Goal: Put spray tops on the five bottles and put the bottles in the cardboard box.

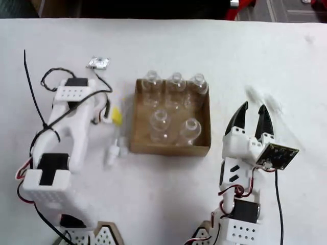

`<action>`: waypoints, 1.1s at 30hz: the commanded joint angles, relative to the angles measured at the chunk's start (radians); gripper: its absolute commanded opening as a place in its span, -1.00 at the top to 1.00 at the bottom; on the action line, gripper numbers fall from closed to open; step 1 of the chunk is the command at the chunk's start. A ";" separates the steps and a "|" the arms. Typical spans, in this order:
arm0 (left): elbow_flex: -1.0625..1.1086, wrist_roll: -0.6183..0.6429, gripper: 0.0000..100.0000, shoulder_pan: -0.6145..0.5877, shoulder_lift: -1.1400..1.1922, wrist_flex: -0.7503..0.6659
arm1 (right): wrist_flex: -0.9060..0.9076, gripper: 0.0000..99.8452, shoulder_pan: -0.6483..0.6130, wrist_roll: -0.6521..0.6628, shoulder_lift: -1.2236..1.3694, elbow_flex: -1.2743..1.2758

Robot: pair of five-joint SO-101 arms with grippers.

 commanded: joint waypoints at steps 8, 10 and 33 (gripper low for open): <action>-0.048 0.035 0.43 0.120 -0.002 -0.100 | 0.004 0.73 -0.010 0.012 -0.001 0.008; -0.048 0.087 0.48 0.114 -0.002 -0.133 | 0.004 0.73 -0.010 0.012 -0.001 0.008; -0.316 0.109 0.71 0.105 0.282 0.015 | 0.004 0.73 -0.010 0.012 -0.001 0.008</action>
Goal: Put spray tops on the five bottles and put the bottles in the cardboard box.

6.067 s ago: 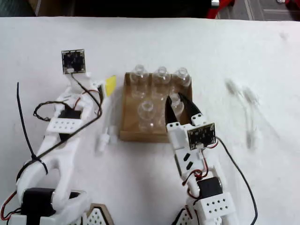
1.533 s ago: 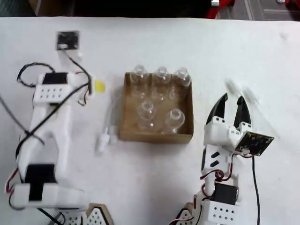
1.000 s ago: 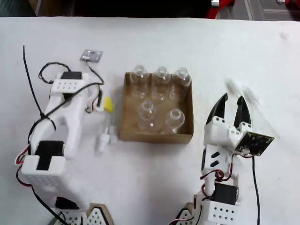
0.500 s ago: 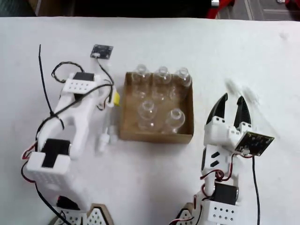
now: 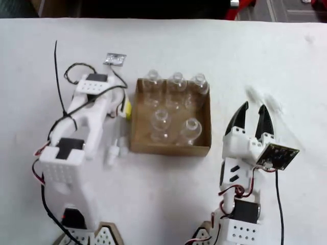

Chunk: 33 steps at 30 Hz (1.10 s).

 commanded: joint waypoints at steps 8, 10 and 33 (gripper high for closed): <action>-0.161 0.009 0.96 -0.002 0.038 0.117 | 0.004 0.73 -0.010 0.011 -0.001 0.008; -0.176 0.014 0.96 -0.022 0.031 0.133 | 0.004 0.73 -0.010 0.011 -0.001 0.008; -0.239 -0.115 0.78 -0.538 -0.013 0.385 | 0.004 0.73 -0.010 0.011 -0.001 0.008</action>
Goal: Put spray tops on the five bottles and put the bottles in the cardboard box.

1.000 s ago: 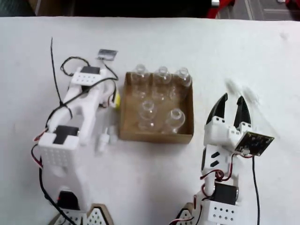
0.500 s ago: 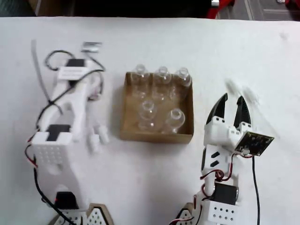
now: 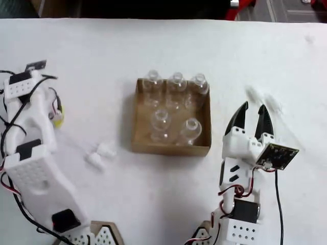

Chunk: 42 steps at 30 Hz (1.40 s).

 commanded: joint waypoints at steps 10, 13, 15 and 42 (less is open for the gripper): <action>-0.058 -0.325 0.56 -0.016 -0.390 0.284 | 0.005 0.73 -0.012 0.011 -0.001 0.008; -0.049 -0.508 0.56 0.067 -0.503 0.334 | 0.005 0.73 -0.012 0.011 -0.001 0.008; -0.048 -0.632 0.56 0.114 -0.558 0.336 | 0.005 0.73 -0.012 0.011 -0.001 0.008; 0.643 -1.442 0.56 0.545 -0.587 -0.206 | 0.015 0.73 -0.012 0.011 -0.001 0.008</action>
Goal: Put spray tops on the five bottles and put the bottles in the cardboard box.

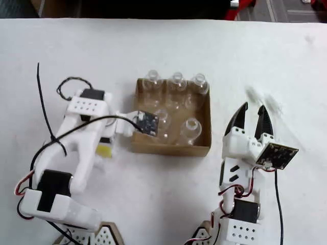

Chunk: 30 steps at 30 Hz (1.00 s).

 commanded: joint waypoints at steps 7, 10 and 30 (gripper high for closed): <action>0.084 -0.054 0.56 0.008 -0.061 -0.081 | 0.002 0.73 -0.012 0.011 -0.001 0.008; 0.107 -0.074 0.56 0.002 -0.064 -0.097 | 0.002 0.73 -0.012 0.011 -0.001 0.008; 0.146 -0.017 0.95 0.012 -0.068 -0.184 | 0.002 0.73 -0.012 0.011 -0.001 0.008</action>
